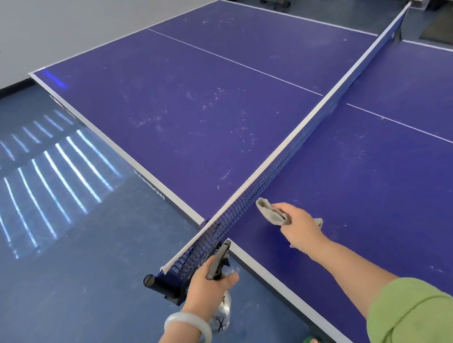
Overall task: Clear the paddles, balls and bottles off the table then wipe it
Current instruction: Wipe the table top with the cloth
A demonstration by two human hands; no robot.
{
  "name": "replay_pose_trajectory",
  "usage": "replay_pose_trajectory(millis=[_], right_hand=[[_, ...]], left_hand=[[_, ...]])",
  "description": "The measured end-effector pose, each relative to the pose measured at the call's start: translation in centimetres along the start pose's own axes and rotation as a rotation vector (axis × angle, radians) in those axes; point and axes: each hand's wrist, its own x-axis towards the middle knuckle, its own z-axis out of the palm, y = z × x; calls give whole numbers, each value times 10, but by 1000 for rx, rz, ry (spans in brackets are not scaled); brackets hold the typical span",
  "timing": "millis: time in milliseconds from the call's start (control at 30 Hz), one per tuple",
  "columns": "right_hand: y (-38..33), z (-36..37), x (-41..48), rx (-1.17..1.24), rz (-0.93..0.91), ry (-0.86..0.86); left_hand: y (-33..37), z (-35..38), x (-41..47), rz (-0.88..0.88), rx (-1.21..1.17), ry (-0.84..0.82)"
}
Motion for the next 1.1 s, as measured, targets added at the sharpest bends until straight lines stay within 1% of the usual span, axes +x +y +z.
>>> replay_pose_trajectory(millis=[67,100,133,233,267,400,467,533,600,667,733,767,833,867,933,967,1000,1100], right_hand=[[16,15,-3,-110,-42,-216],[25,23,-6,-151,-67,-286],[32,30,-8,-200,-103,-296],[55,46,-7,-456,-246,-170],[63,50,-6,-557,-300,-164],[91,63,8,-813,-476,-261],[98,56,26,-920,-522,-191],[100,39,55,-953,-470,-100],[93,24,84,-943,-253,-107],[78,24,95,-889,-98,-66],[67,44,88,-800,-94,-51],[67,59,81,-792,-172,-57],[70,84,58,-853,-420,-105],[74,87,55,-879,-506,-134],[75,71,72,-917,-570,-244],[76,59,87,-927,-517,-270],[76,46,105,-940,-421,-261],[69,17,145,-850,-57,-117]], left_hand=[[-1,-1,-1,0,-42,9],[-1,-2,-2,-6,-59,12],[-2,-3,-2,-11,-70,11],[-6,-5,-3,-28,-64,21],[-8,-5,-3,-37,-54,30],[-21,-1,0,-93,-60,58],[-25,3,2,-87,-73,71],[-24,7,4,-70,-100,78],[-21,12,6,-69,-122,90],[-15,16,9,-65,-121,91],[-10,20,14,-56,-114,83],[-7,22,16,-53,-117,76],[-4,24,19,-52,-106,66],[-3,25,20,-52,-92,65],[-1,24,22,-50,-74,68],[0,23,22,-52,-68,70],[2,22,23,-54,-68,76],[8,21,24,-41,-86,96]])
